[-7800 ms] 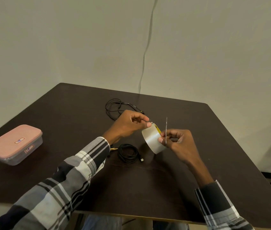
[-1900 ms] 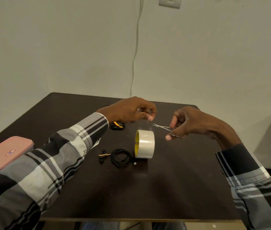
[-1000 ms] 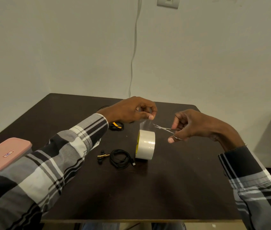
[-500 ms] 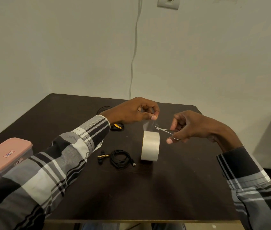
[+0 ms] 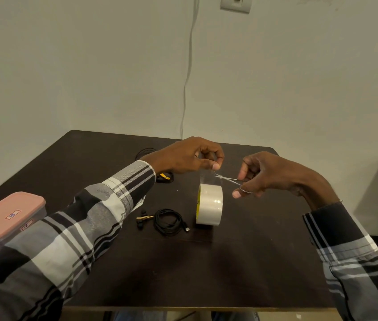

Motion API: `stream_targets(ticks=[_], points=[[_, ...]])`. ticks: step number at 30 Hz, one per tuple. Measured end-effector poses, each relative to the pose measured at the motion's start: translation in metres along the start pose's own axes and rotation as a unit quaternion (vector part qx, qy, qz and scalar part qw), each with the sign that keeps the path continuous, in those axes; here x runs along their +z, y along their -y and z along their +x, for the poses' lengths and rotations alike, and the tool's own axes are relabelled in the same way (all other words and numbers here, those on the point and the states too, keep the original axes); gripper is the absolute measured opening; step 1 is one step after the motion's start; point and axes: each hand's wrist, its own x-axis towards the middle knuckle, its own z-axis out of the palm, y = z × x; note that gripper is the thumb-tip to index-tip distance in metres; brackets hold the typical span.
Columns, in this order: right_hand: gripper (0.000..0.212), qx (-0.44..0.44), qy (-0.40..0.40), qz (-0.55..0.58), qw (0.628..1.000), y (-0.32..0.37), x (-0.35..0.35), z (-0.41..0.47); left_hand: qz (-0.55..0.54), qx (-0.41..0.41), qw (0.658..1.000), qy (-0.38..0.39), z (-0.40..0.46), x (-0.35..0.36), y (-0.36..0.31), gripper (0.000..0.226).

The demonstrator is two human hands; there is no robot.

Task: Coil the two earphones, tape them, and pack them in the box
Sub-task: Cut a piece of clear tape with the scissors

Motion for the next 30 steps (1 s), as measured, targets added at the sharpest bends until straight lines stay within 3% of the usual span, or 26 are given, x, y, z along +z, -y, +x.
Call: stream_targets(ticks=[11,23,30], points=[[0.032,-0.008,-0.012,0.023,1.000,0.0006,0.0007,0.0007,-0.012,0.000,1.000,-0.008,-0.0026,-0.0034,-0.0028,0.004],[0.047,0.015,0.028,-0.004,1.000,-0.0013,-0.0032,-0.0065,-0.028,0.003,1.000,-0.011,-0.0030,0.0001,-0.0001,0.007],[0.045,0.010,0.021,-0.002,1.000,-0.0020,-0.0052,-0.0056,-0.027,0.012,1.000,-0.007,-0.0029,0.0004,-0.0006,0.008]])
